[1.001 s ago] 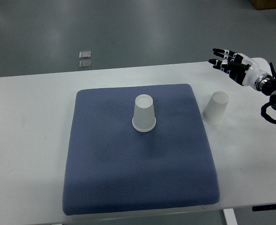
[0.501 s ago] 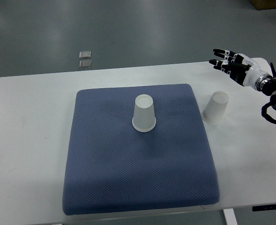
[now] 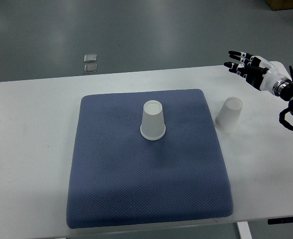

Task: Stack paper cups
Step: 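Move the right hand down over the white cup beside the pad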

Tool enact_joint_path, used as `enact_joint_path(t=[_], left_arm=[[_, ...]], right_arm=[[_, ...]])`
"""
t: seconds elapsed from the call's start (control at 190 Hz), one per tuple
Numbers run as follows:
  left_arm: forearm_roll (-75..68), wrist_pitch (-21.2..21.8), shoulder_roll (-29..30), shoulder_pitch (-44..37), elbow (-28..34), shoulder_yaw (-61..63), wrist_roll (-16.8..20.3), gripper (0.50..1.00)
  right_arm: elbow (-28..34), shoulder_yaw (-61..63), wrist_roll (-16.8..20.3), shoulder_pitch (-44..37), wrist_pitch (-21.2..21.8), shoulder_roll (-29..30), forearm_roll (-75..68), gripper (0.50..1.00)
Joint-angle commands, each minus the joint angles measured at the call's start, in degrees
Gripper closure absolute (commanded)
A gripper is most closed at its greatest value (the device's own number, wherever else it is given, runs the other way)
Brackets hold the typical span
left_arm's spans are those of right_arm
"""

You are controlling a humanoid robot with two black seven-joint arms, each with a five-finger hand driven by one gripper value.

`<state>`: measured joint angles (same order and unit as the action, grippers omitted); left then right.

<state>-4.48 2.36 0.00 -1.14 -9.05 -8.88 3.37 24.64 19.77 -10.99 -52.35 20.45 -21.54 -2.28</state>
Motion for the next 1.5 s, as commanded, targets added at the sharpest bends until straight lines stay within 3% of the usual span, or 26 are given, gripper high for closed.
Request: enact_joint_path(t=[0.0, 0.2, 0.443, 0.685, 0.869, 1.497], left_arm=[[0.00, -0.07, 0.00, 0.00, 0.00, 0.00, 0.06, 0.500], [0.00, 0.01, 0.00, 0.00, 0.00, 0.00, -0.03, 0.500], [0.00, 0.01, 0.00, 0.00, 0.00, 0.00, -0.03, 0.500], [0.00, 0.01, 0.00, 0.00, 0.00, 0.00, -0.03, 0.500], [0.00, 0.01, 0.00, 0.00, 0.00, 0.00, 0.06, 0.500], [0.00, 0.01, 0.00, 0.00, 0.00, 0.00, -0.03, 0.500]], right_arm=[[0.06, -0.08, 0.09, -0.12, 0.29, -0.08, -0.01, 0.581], [0.15, -0.87, 0.09, -0.47, 2.66, -1.22, 1.48, 0.581], [0.41, -0.70, -0.26, -2.93, 5.65, -3.16, 15.72, 0.581], [0.67, -0.96, -4.12, -4.42, 9.26, -4.03, 33.64, 0.581], [1.55, -1.05, -7.20, -4.77, 9.26, -4.03, 44.90, 0.583], [3.13, -2.89, -10.28, -5.57, 9.26, -4.83, 63.53, 0.583]])
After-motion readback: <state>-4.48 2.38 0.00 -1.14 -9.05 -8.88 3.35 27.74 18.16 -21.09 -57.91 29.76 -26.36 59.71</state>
